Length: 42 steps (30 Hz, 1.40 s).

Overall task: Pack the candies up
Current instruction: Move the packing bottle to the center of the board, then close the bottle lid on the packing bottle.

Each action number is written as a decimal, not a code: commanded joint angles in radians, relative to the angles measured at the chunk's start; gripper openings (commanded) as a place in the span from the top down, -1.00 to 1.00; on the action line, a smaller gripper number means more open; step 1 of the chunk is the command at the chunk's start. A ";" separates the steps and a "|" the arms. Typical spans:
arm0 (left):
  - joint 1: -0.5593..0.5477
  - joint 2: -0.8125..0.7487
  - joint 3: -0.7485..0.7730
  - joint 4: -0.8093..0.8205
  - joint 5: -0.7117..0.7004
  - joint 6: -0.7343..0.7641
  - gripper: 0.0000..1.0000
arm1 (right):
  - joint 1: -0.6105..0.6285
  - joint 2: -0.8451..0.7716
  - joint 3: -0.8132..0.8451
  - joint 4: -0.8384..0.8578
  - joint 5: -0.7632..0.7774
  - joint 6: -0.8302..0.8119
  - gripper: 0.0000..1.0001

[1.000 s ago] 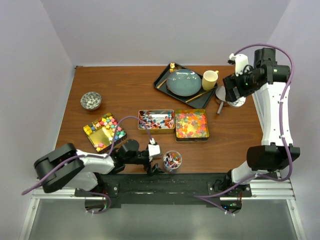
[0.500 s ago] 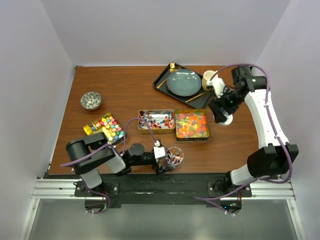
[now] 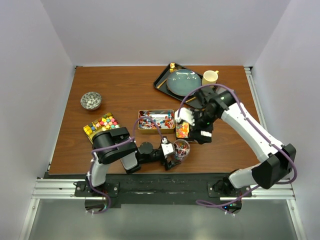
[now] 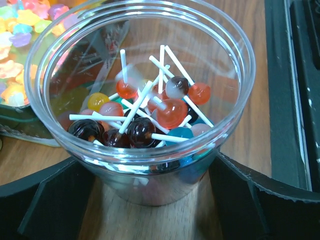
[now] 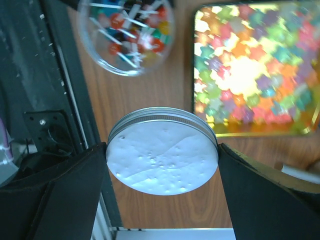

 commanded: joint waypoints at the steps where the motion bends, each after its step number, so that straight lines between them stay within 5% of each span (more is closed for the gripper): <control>1: -0.022 0.110 -0.011 0.340 -0.146 0.051 -0.96 | 0.076 -0.004 -0.033 0.018 0.006 -0.059 -0.57; 16: -0.034 0.127 -0.064 0.397 -0.201 0.087 -1.00 | 0.305 0.082 -0.114 0.204 -0.005 -0.005 -0.58; 42: -0.034 0.147 -0.054 0.395 -0.176 0.109 -1.00 | 0.340 0.151 -0.202 0.313 0.003 0.108 -0.61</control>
